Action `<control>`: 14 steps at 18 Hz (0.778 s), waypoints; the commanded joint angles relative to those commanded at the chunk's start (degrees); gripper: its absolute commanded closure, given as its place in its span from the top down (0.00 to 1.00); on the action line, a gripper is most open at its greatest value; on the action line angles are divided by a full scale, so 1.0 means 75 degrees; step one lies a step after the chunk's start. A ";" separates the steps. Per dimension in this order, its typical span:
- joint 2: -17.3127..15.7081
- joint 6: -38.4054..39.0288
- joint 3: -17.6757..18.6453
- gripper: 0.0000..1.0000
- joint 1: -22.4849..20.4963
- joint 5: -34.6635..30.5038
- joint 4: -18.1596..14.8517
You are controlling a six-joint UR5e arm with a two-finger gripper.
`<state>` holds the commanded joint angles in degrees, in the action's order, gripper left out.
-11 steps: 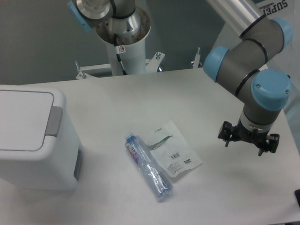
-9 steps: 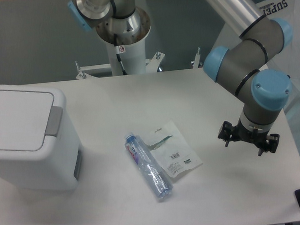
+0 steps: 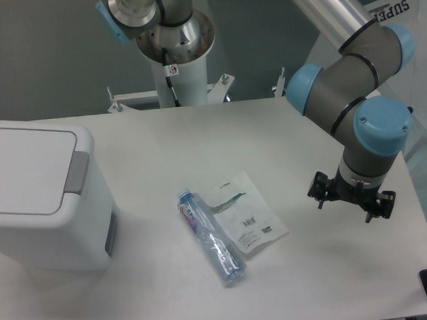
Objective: Open the trash can
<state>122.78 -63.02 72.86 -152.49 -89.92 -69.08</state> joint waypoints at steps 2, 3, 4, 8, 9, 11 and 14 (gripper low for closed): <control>-0.0128 0.0175 0.0245 1.00 -0.0047 0.0118 0.0093; -0.0315 0.0269 0.0386 1.00 -0.0059 0.0176 0.0117; -0.0444 0.0432 0.0503 1.00 -0.0024 0.0269 0.0140; -0.0679 0.0937 0.0808 1.00 0.0035 0.0575 0.0152; -0.0738 0.0845 0.0855 1.00 0.0046 0.0575 0.0164; -0.0762 0.0937 0.0868 1.00 0.0081 0.0738 0.0141; -0.1205 0.1323 0.1112 1.00 0.0187 0.0938 0.0047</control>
<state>113.74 -53.10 81.20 -151.09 -82.88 -68.73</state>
